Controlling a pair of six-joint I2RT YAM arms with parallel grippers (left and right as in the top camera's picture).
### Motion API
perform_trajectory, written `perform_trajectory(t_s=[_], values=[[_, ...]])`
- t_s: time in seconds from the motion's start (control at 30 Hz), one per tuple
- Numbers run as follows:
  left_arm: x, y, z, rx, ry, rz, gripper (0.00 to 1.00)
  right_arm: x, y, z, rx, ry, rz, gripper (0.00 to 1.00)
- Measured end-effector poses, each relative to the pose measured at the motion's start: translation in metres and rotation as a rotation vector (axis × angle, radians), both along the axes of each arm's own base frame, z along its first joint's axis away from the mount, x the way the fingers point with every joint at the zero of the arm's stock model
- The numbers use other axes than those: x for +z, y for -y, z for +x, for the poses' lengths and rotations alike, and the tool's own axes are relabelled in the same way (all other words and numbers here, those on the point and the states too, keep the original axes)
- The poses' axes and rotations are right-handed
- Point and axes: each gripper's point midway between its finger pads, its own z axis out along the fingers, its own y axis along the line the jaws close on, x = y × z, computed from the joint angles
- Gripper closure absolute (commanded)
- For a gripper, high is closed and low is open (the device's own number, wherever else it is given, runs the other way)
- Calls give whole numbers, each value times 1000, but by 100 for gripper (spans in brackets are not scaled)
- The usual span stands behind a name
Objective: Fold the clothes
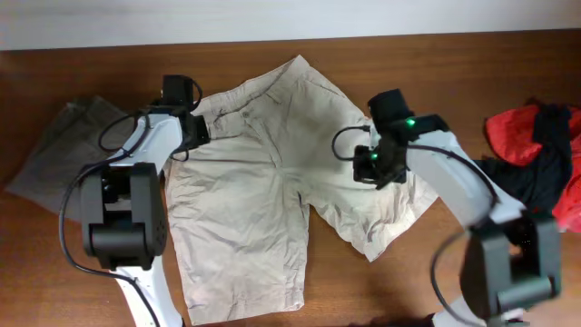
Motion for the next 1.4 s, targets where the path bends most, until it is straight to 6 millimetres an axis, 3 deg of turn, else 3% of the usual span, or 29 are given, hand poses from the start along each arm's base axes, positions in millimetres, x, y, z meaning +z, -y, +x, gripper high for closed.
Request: perform_trajectory(t_s=[0.2,0.4,0.5,0.57,0.67,0.83,0.97,1.17,1.4], values=[[1,4,0,-8,4,47,100,-67,9,-14,-6,-182,-67,96],[1,7,0,-16,2,74,99,-70,11,-3,-16,-166,-64,96],[1,7,0,-18,1,75,93,-71,19,9,-36,-133,-75,96],[2,7,0,-17,-1,75,83,-71,33,25,-74,-87,-85,96],[3,13,2,-26,-1,51,72,-70,65,50,-162,-24,-79,96],[5,36,11,-65,7,-51,62,-64,139,103,-263,151,-77,96],[8,55,15,-102,1,-154,57,-61,173,125,-273,216,-94,96],[21,77,14,-161,-34,-250,58,-50,171,124,-204,126,-104,96],[61,99,43,-411,75,-195,57,2,149,122,-162,74,19,85]])
